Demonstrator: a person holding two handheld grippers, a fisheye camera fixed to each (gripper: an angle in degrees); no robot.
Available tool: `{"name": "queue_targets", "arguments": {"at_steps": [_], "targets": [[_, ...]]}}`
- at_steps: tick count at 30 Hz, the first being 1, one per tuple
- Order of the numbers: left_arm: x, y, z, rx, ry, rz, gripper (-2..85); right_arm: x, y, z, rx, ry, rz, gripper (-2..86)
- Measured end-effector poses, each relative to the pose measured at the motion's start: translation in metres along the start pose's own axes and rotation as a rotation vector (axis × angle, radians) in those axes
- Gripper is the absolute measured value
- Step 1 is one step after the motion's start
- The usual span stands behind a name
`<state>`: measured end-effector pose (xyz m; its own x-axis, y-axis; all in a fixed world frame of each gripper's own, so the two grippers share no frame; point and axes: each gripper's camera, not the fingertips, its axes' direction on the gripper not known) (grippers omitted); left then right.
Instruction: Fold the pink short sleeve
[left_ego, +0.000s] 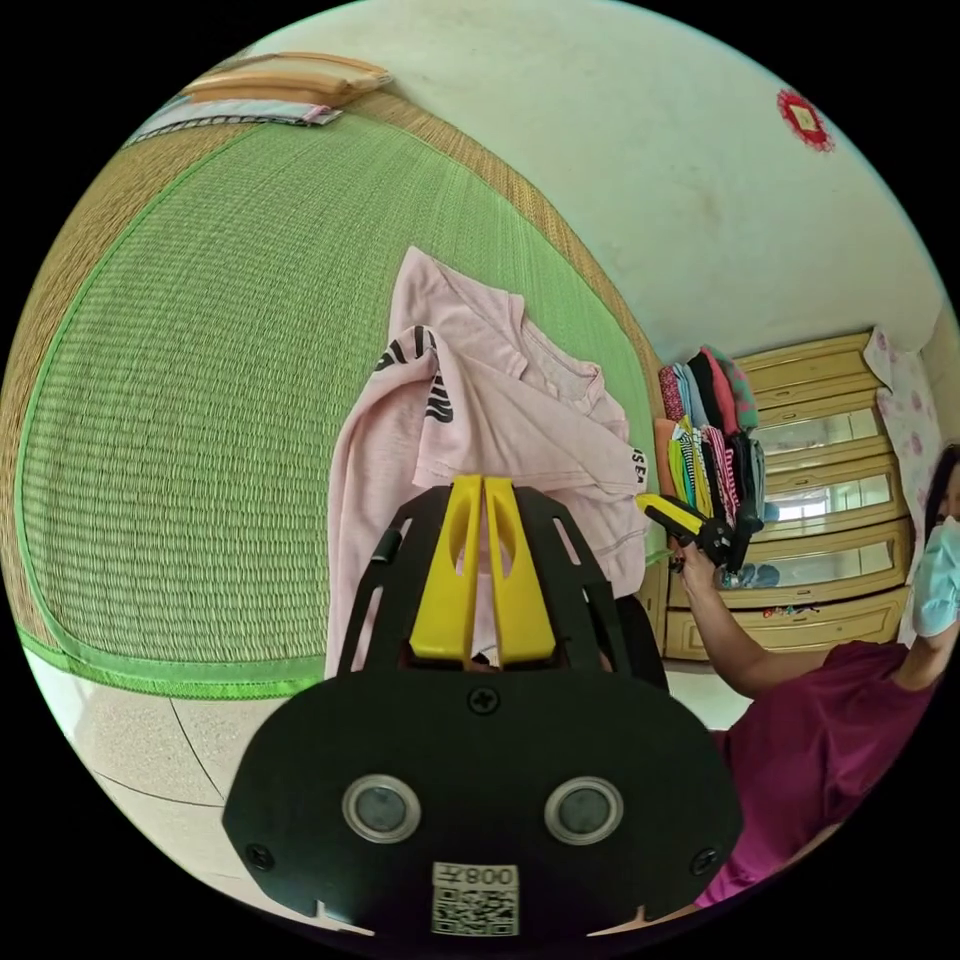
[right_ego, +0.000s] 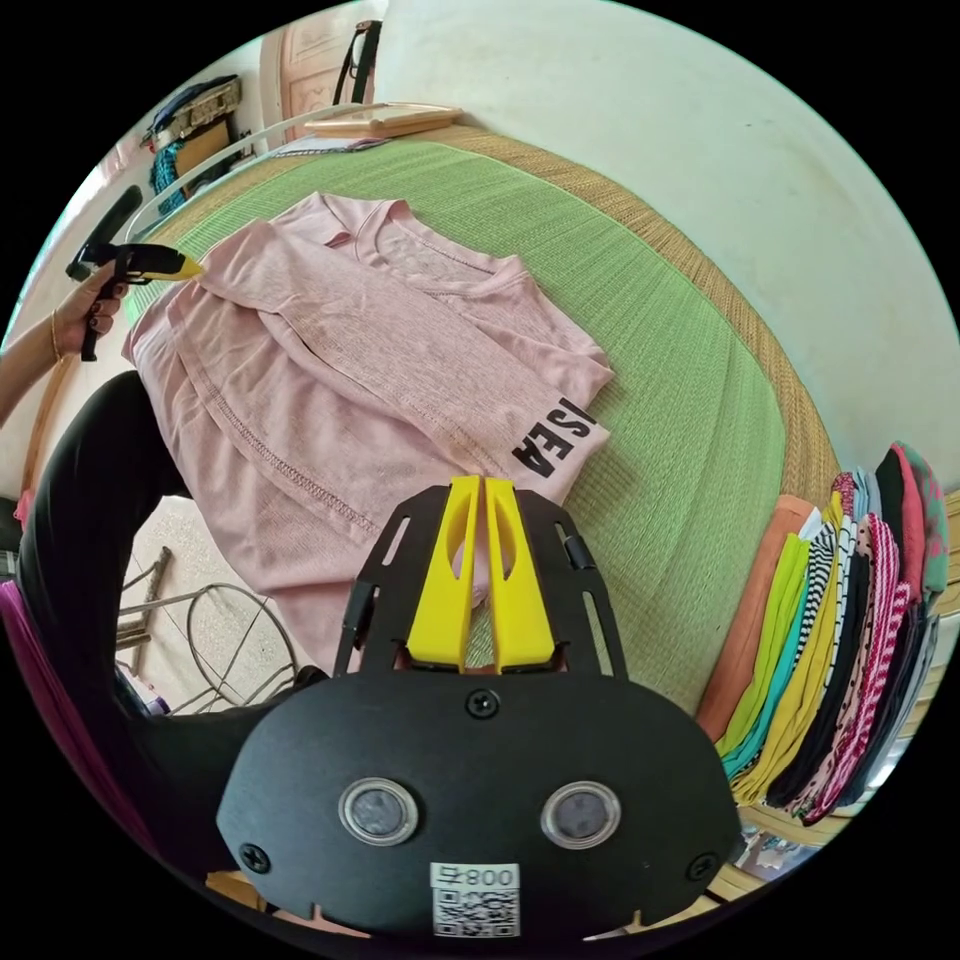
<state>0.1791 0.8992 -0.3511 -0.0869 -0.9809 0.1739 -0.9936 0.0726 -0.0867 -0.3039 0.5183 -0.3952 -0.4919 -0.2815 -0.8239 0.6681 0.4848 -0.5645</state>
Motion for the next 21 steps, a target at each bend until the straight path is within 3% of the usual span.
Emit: {"name": "queue_targets", "arguments": {"at_steps": [10,21], "targets": [[-0.005,0.026,0.018,-0.037,0.019,-0.05,3.7,0.0,-0.02,-0.031,0.009,-0.02,0.025,0.1],[-0.042,0.054,0.017,0.064,0.157,-0.183,1.1,0.0,-0.031,-0.042,0.009,-0.046,0.032,4.4]]}}
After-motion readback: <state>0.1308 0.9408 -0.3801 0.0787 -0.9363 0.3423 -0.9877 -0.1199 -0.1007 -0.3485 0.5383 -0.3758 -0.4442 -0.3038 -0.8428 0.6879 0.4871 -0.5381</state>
